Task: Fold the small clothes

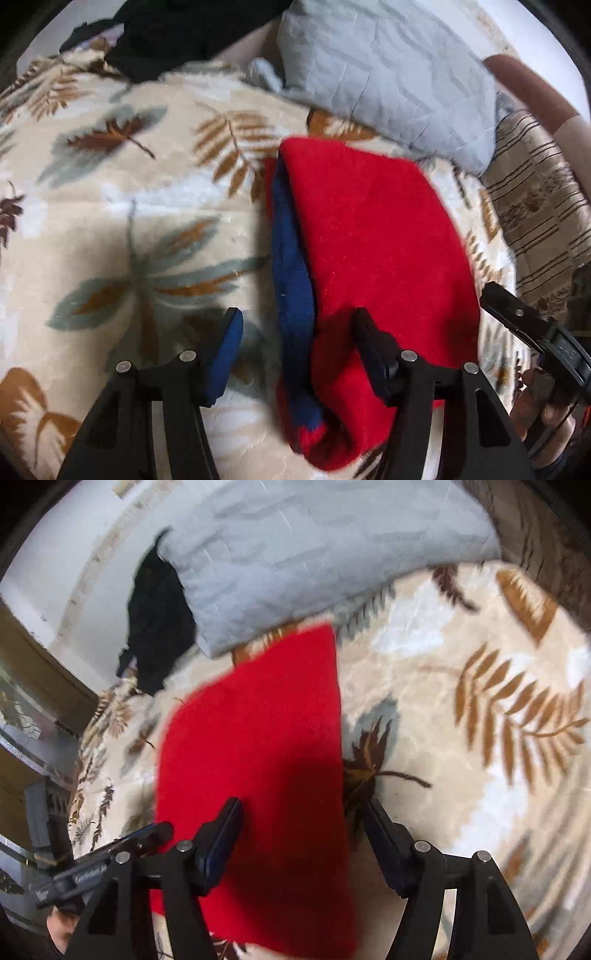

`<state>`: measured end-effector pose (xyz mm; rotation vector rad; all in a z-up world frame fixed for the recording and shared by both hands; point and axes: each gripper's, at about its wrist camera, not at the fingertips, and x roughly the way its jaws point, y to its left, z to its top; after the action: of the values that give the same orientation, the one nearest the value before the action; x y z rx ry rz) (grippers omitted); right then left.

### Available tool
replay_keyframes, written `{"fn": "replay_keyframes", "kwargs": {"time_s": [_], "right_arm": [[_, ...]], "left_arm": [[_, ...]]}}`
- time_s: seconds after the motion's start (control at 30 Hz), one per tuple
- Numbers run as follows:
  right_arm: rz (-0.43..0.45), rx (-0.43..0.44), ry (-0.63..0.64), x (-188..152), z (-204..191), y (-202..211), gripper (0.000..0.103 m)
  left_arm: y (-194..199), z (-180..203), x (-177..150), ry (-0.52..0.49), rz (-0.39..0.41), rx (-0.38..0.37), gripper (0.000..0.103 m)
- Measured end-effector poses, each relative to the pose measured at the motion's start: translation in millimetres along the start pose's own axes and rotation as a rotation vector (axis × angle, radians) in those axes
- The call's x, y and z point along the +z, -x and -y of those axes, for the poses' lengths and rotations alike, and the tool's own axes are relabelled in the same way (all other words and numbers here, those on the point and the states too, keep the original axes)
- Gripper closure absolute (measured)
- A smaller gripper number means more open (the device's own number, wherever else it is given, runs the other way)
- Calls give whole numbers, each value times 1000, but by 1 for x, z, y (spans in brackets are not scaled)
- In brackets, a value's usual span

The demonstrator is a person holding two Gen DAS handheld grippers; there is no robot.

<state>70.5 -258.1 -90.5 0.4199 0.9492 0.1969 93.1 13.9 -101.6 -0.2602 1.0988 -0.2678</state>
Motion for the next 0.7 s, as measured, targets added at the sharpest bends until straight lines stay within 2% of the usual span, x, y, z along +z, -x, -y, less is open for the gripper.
{"fn": "replay_keyframes", "kwargs": {"time_s": [0.1,0.17,0.2,0.23,0.27,0.3,0.33,0.4,0.43,0.5,0.63,0.67,0.7], "right_arm": [[80,85,47,-3,-24,28,32],[101,147,54,-8,-39,31,31],[99,189,41,-13,-43,31,25],[63,236,21,-20,-44,19,21],[17,243,17,-26,-43,5,15],[-94,204,-8,-33,-40,-24,15],[-137,173,-49,-39,-37,-34,16],[-76,193,-46,-37,-45,-19,15],[-40,195,-21,-33,-53,-8,15],[14,161,33,-21,-65,4,15],[28,149,-1,10,-66,-12,12],[9,133,-8,18,-63,-30,5],[-37,109,-21,22,-57,-47,4]], "left_arm": [[25,9,-9,-43,63,39,40],[29,8,-19,-57,81,60,37],[22,7,-23,-71,56,82,36],[9,5,-25,-78,20,111,36],[-5,1,-28,-70,-36,154,33],[-9,-6,-30,-44,-55,145,33],[-4,-8,-30,-21,-36,131,34],[12,-7,-30,-28,22,139,34],[18,-5,-30,-44,41,168,34],[28,-2,-30,-54,70,192,34],[46,2,-36,-57,97,214,34],[51,3,-38,-66,110,219,34],[53,4,-41,-74,113,225,34]]}}
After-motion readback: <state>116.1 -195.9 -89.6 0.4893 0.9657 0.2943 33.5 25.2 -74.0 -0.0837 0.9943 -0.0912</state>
